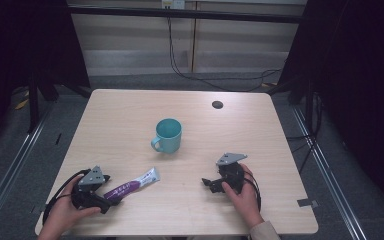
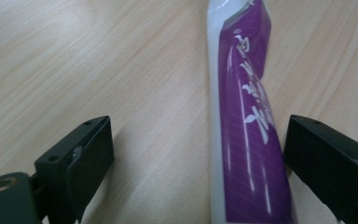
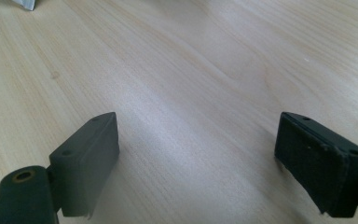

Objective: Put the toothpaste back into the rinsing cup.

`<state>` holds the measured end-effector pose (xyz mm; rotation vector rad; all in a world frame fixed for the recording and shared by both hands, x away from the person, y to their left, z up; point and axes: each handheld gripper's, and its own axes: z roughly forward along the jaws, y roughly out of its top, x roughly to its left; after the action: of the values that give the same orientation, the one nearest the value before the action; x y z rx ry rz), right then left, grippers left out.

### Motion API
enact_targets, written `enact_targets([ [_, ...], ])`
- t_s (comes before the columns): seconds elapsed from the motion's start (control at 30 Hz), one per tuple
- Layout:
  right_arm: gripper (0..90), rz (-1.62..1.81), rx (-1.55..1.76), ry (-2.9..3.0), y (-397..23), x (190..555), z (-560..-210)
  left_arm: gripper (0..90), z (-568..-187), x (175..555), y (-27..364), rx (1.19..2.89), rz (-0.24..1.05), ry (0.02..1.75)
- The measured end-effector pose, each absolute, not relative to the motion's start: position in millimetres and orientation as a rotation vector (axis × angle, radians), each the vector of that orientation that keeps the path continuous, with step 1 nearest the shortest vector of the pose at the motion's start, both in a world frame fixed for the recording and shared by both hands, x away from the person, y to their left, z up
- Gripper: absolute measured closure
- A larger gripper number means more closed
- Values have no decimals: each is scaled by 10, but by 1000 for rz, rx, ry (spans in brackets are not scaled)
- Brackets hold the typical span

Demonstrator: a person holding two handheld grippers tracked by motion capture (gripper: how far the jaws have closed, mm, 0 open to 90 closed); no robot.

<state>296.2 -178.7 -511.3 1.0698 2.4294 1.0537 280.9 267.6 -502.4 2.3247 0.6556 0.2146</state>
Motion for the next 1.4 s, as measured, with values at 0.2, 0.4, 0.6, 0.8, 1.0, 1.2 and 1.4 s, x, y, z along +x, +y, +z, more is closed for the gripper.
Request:
enact_targets([
  [0.2,132,1054,1070,2429,-1787,2962,-5113,153,-4958,2814,2616,2344,151,651],
  [0.4,132,1054,1070,2429,-1787,2962,-5113,156,-4879,2860,2609,2366,137,668],
  [0.6,132,1054,1071,2429,-1786,2962,-5113,159,-4831,2900,2569,2409,105,676],
  [0.8,132,1054,1070,2429,-1787,2962,-5113,181,-4787,2940,2506,2439,76,699],
  [1.0,132,1057,1071,2428,-1787,2963,-5114,197,-4754,2992,2426,2486,56,699],
  [1.2,132,1057,1072,2428,-1787,2963,-5114,239,-4718,3043,2324,2555,51,643],
  [1.4,132,1054,1070,2429,-1787,2963,-5113,247,-4692,3095,2240,2598,26,650],
])
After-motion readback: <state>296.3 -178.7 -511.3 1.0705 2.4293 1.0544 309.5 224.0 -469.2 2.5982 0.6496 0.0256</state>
